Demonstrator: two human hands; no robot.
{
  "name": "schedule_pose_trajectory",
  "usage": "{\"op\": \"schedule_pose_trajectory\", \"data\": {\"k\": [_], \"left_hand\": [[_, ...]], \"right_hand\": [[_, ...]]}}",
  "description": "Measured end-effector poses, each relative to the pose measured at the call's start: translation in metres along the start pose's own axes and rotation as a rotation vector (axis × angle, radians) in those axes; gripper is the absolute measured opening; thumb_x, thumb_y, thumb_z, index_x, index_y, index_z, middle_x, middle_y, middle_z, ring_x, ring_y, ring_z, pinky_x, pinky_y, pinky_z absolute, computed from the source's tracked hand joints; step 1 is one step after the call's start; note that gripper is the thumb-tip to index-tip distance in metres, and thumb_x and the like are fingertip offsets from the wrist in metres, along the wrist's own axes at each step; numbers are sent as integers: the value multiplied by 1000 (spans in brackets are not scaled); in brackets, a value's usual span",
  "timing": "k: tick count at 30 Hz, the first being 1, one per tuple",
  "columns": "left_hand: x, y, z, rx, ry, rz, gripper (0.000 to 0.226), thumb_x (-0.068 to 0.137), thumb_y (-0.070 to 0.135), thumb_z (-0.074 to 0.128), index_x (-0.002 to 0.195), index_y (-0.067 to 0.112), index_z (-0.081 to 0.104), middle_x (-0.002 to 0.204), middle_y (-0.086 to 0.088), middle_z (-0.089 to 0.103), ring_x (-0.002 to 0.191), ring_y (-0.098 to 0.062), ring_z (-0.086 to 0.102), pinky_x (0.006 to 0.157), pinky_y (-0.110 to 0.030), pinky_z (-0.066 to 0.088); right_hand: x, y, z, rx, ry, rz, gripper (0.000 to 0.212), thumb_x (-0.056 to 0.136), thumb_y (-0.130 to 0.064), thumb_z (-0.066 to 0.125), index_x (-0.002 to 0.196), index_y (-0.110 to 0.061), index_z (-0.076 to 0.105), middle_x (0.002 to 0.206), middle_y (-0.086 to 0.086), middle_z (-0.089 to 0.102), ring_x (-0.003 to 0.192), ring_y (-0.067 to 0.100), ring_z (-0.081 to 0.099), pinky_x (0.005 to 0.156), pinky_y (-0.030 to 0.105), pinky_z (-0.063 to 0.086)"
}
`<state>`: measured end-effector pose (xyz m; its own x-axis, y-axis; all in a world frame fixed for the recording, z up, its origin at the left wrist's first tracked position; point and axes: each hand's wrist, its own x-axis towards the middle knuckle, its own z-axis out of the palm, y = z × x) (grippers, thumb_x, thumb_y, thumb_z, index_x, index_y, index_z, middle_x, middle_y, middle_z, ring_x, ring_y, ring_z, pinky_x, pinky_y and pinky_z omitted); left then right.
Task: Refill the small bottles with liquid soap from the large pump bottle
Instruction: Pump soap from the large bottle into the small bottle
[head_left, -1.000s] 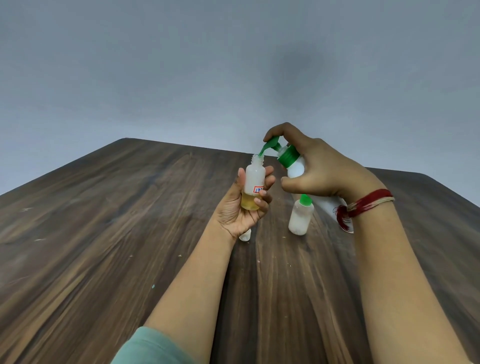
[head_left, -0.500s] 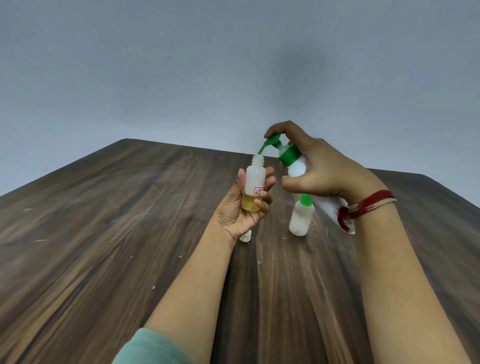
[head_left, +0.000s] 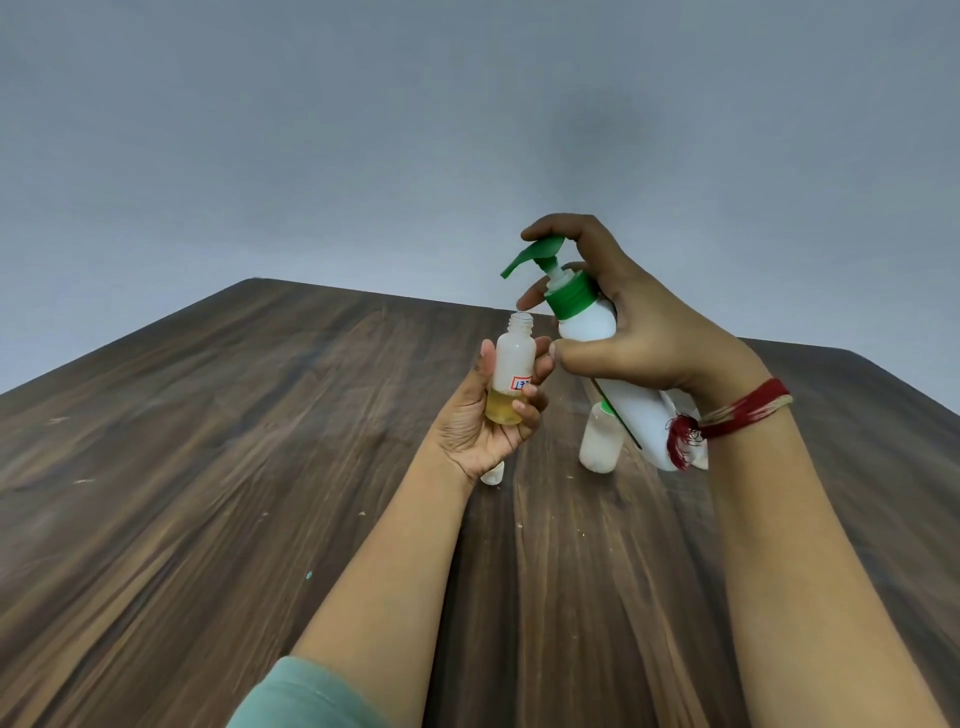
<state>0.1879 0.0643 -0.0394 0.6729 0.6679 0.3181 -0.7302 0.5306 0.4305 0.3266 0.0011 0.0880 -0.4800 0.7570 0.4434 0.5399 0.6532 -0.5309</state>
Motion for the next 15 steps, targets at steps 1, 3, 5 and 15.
{"op": "schedule_pose_trajectory", "data": {"k": [1,3,5,15], "left_hand": [[0,0,0,-11,-12,-7,49,56,20,92,96,-2,73,86,-15,70,63,-17,65,51,-22,55],[0,0,-1,-35,-35,-23,47,61,20,89,99,-2,72,88,-16,70,65,-18,65,52,-24,56],[0,0,0,-27,-31,-26,47,61,20,89,98,-2,73,87,-16,70,65,-18,65,52,-23,56],[0,0,0,41,30,10,58,47,24,96,96,0,74,87,-14,71,60,-12,63,48,-19,53]], "right_hand": [[0,-1,0,-8,-3,2,75,66,-17,63,133,-33,35,107,-2,63,96,17,64,76,28,50],[0,-2,-1,-25,-5,6,74,67,-14,63,132,-35,35,106,-1,64,85,12,63,76,28,51],[0,-2,-1,-30,-4,9,74,67,-14,63,132,-35,35,108,-2,63,84,12,63,77,33,53],[-2,1,-7,-42,4,38,72,67,-17,63,130,-39,33,106,-5,64,79,1,60,68,14,45]]}}
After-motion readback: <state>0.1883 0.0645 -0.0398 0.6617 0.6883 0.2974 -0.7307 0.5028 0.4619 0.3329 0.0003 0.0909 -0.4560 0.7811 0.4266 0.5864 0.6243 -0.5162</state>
